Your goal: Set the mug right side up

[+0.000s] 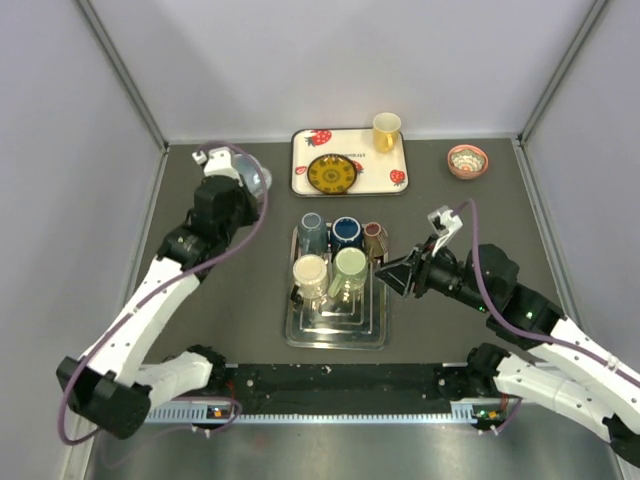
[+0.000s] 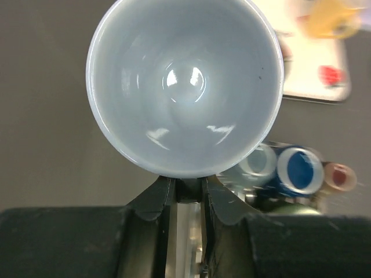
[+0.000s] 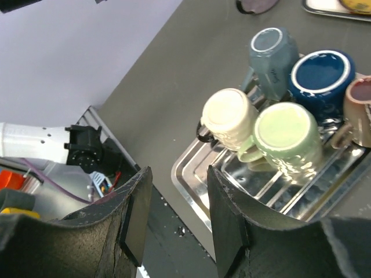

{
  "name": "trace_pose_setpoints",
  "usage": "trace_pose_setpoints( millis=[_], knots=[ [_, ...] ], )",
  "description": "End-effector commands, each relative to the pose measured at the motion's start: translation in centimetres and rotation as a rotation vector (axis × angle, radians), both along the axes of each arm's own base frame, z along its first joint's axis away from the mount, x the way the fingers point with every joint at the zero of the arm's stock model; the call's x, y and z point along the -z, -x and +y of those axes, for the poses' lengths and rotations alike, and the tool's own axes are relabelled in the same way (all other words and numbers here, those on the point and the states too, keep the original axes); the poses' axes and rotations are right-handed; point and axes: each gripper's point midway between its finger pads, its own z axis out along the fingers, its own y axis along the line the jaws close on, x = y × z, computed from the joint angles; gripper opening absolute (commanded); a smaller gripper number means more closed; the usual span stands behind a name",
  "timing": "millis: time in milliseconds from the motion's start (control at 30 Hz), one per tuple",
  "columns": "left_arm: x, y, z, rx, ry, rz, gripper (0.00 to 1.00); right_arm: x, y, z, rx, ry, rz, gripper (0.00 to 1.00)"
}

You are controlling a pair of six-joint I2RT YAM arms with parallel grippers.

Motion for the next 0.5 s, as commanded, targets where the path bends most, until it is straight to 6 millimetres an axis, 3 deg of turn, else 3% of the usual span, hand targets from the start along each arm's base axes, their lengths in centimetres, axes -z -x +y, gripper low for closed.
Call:
trace_pose_setpoints(
  millis=[0, 200, 367, 400, 467],
  knots=[
    [-0.3, -2.1, 5.2, -0.142, -0.008, 0.067, 0.0, -1.0, -0.3, -2.2, 0.081, 0.036, -0.042, 0.43],
    [1.4, -5.8, 9.5, -0.261, -0.034, 0.139, 0.0, -0.3, -0.1, -2.7, 0.085, 0.054, -0.055, 0.43],
    [5.0, -8.9, 12.2, -0.316, -0.044, 0.224, 0.0, 0.3, 0.1, -3.0, 0.081, 0.075, -0.05, 0.44],
    [6.5, -9.4, 12.5, -0.321, -0.051, 0.261, 0.0, 0.3, 0.1, -3.1, 0.081, 0.082, -0.054, 0.44],
    [7.3, -10.1, 13.6, -0.344, -0.055, 0.28, 0.0, 0.5, -0.3, -3.7, 0.114, 0.103, -0.057, 0.44]
  ],
)
